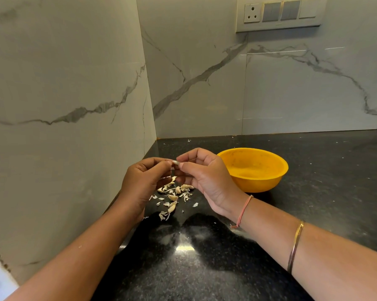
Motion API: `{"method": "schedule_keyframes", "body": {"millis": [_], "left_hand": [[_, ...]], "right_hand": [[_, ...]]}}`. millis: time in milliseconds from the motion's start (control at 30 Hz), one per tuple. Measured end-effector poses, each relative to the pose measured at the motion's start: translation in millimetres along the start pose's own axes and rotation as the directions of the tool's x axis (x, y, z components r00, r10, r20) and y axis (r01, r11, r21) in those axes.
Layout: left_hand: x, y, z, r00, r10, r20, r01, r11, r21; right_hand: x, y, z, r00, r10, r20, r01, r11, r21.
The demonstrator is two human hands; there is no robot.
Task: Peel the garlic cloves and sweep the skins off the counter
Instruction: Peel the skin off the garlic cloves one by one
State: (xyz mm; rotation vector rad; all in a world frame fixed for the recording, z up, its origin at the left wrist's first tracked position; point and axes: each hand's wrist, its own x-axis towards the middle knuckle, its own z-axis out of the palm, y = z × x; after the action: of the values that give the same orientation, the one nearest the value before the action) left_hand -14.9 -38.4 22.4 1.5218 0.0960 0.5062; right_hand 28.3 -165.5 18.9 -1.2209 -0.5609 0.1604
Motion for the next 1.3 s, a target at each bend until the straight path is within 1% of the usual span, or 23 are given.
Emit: {"method": "schedule_keyframes", "body": {"millis": [200,267,367,500,600,667,733,800,1133,1200,1300], "left_hand": [[1.2,-0.8,0.6,1.000,0.006,-0.012,-0.005,1.000,0.031],[1.4,-1.0,0.9,1.000,0.007,-0.012,-0.006,0.999,0.037],[1.2,-1.0,0.6,1.000,-0.003,-0.011,0.003,0.999,0.039],[1.1,-0.3,0.5,0.999,-0.050,-0.009,0.050,0.999,0.000],[1.0,1.4,1.3,0.995,-0.098,0.000,0.098,0.993,-0.061],[0.6,2.9,2.0,0.991,-0.132,0.013,0.132,0.985,-0.113],[-0.1,4.2,2.6,0.986,-0.163,0.029,0.165,0.975,-0.151],[-0.3,4.5,2.8,0.982,-0.183,0.041,0.187,0.965,-0.186],[-0.4,3.4,4.0,0.983,-0.183,0.027,0.185,0.961,-0.206],[-0.3,2.8,3.6,0.983,-0.182,0.018,0.182,0.964,-0.193],[-0.6,2.3,3.6,0.987,-0.164,-0.003,0.161,0.972,-0.174]], "right_hand": [[-1.0,2.1,0.9,0.995,-0.089,-0.042,0.079,0.977,-0.200],[0.1,3.3,0.7,0.985,-0.163,-0.052,0.138,0.936,-0.323],[2.2,7.7,0.5,0.950,-0.312,-0.023,0.252,0.806,-0.536],[2.0,9.3,0.7,0.900,-0.432,0.063,0.360,0.651,-0.668],[2.9,9.5,0.2,0.833,-0.535,0.141,0.439,0.484,-0.757],[3.3,9.6,0.7,0.791,-0.575,0.210,0.477,0.363,-0.801],[1.9,8.3,1.4,0.765,-0.582,0.276,0.496,0.258,-0.829],[0.2,6.4,1.9,0.746,-0.584,0.320,0.504,0.183,-0.844],[-2.0,7.5,5.1,0.691,-0.581,0.429,0.528,0.002,-0.849],[-1.9,7.8,5.4,0.700,-0.564,0.438,0.530,-0.002,-0.848],[-2.0,7.4,7.2,0.731,-0.550,0.404,0.508,0.042,-0.861]]}}
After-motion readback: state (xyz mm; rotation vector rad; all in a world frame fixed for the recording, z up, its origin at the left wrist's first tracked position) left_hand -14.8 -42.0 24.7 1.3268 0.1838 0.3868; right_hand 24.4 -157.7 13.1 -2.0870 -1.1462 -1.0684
